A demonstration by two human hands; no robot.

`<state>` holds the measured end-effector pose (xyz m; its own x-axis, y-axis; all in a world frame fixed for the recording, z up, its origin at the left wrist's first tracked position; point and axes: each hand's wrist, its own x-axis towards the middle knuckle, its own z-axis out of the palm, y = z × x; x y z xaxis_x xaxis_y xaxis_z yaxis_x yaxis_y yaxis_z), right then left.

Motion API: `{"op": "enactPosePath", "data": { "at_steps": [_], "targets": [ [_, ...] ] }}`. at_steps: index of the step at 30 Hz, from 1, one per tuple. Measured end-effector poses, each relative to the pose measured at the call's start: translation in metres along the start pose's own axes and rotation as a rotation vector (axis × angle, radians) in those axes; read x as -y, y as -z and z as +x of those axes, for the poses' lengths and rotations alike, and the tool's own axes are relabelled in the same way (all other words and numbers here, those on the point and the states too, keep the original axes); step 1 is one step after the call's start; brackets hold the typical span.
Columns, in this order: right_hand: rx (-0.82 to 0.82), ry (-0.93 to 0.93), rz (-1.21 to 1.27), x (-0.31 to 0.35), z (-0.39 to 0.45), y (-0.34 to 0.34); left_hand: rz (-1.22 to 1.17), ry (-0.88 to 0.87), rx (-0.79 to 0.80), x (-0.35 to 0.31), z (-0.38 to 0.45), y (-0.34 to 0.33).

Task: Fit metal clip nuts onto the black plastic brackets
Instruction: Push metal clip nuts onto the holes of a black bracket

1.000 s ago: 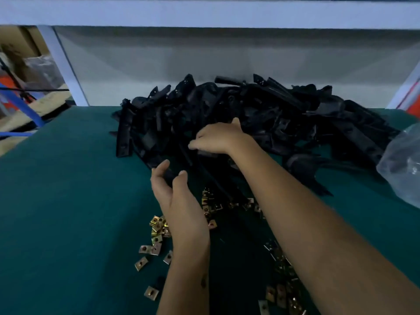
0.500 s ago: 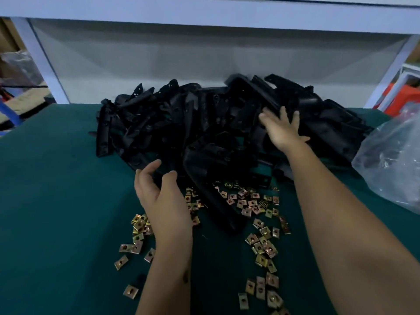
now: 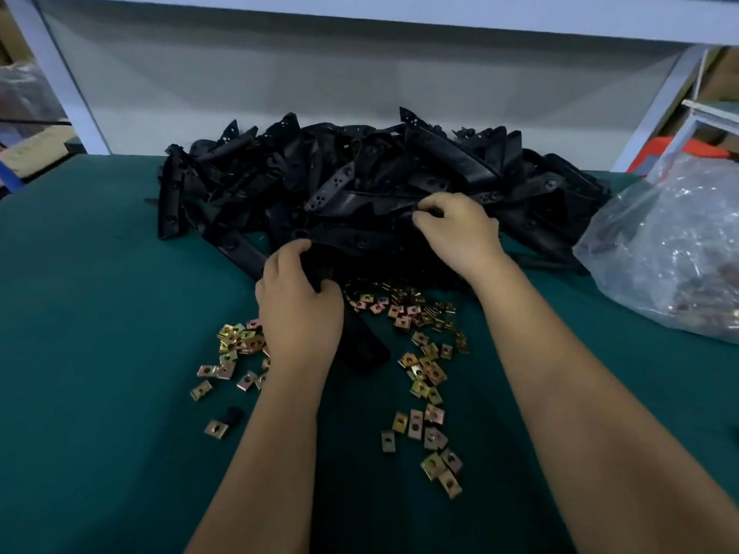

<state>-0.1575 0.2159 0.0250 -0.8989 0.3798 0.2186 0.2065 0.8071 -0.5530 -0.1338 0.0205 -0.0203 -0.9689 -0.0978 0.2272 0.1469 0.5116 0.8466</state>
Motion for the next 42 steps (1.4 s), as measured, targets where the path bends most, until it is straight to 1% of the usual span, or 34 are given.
{"op": "enactPosePath", "data": {
  "at_steps": [2, 4, 7, 9, 12, 14, 17, 19, 21, 23, 25, 28, 31, 34, 36, 39, 42],
  "targets": [
    [-0.144, 0.024, 0.142, 0.005, -0.028, -0.003, 0.179, 0.023, -0.014, -0.001, -0.005, 0.0],
    [-0.213, -0.008, 0.258, 0.011, -0.054, -0.008, 0.371, 0.051, -0.022, -0.002, -0.008, 0.001],
    [-0.252, -0.063, 0.241, 0.011, -0.087, -0.017, 0.528, -0.006, -0.037, -0.002, -0.011, 0.002],
    [-0.221, -0.111, 0.227, 0.004, -0.102, -0.022, 0.557, -0.041, -0.024, -0.002, -0.013, 0.003],
    [-0.067, -0.15, 0.178, -0.01, -0.115, -0.027, 0.602, -0.049, 0.033, -0.002, -0.018, 0.002],
    [0.005, -0.091, 0.04, -0.014, -0.122, -0.028, 0.606, -0.08, 0.045, -0.003, -0.025, 0.001],
    [-0.033, 0.035, -0.154, -0.008, -0.126, -0.032, 0.584, -0.129, 0.037, -0.01, -0.035, 0.001],
    [-0.05, 0.121, -0.231, -0.005, -0.128, -0.035, 0.486, -0.167, 0.037, -0.016, -0.04, 0.0],
    [-0.05, 0.193, -0.244, -0.003, -0.128, -0.034, 0.268, -0.189, 0.05, -0.019, -0.042, -0.003],
    [-0.061, 0.224, -0.206, -0.003, -0.129, -0.032, 0.039, -0.19, 0.064, -0.019, -0.043, -0.008],
    [-0.081, 0.228, -0.181, -0.004, -0.13, -0.03, -0.181, -0.101, 0.112, -0.02, -0.044, -0.014],
    [-0.098, 0.216, -0.122, -0.005, -0.129, -0.03, -0.485, 0.116, 0.212, -0.02, -0.044, -0.018],
    [-0.111, 0.182, -0.027, -0.005, -0.127, -0.029, -0.7, 0.198, 0.301, -0.018, -0.041, -0.015],
    [-0.146, 0.15, 0.109, -0.004, -0.126, -0.029, -0.928, 0.28, 0.351, -0.017, -0.039, -0.012],
    [-0.204, 0.115, 0.233, -0.004, -0.126, -0.028, -1.023, 0.32, 0.374, -0.017, -0.039, -0.01],
    [-0.256, 0.043, 0.45, -0.002, -0.126, -0.027, -1.037, 0.35, 0.392, -0.017, -0.039, -0.009],
    [-0.217, -0.075, 0.747, 0.003, -0.124, -0.027, -1.032, 0.316, 0.41, -0.018, -0.038, -0.005]
  ]
}}
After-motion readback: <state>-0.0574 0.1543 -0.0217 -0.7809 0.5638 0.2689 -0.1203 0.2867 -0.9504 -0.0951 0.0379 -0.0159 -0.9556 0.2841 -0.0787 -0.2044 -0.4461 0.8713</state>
